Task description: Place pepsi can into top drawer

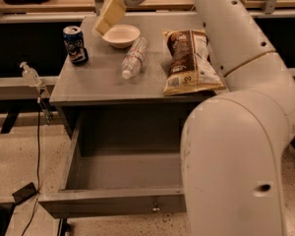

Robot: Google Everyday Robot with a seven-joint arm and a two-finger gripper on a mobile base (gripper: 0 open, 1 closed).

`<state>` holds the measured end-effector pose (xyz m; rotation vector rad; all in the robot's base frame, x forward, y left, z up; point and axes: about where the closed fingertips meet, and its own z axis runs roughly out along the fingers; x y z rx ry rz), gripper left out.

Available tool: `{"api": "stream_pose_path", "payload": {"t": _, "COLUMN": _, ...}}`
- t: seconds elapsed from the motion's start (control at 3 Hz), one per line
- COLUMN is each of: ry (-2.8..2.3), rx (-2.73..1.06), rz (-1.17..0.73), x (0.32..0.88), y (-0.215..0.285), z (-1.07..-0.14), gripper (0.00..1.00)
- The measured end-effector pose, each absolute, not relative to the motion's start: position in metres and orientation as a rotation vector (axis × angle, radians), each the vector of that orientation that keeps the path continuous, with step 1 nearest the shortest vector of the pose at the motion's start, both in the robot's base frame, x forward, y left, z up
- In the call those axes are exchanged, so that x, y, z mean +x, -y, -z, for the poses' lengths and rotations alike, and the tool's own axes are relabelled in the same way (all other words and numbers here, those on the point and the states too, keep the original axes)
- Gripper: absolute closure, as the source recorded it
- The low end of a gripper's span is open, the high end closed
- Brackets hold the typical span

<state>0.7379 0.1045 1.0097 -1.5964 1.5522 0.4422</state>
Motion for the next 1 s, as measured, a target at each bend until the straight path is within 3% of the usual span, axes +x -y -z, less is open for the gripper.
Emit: {"api": "stream_pose_path", "payload": {"t": 1.0, "ry": -1.622, "rx": -1.357, "rz": -0.463, "x": 0.797, "y": -0.181, "z": -0.967, "gripper": 0.00}}
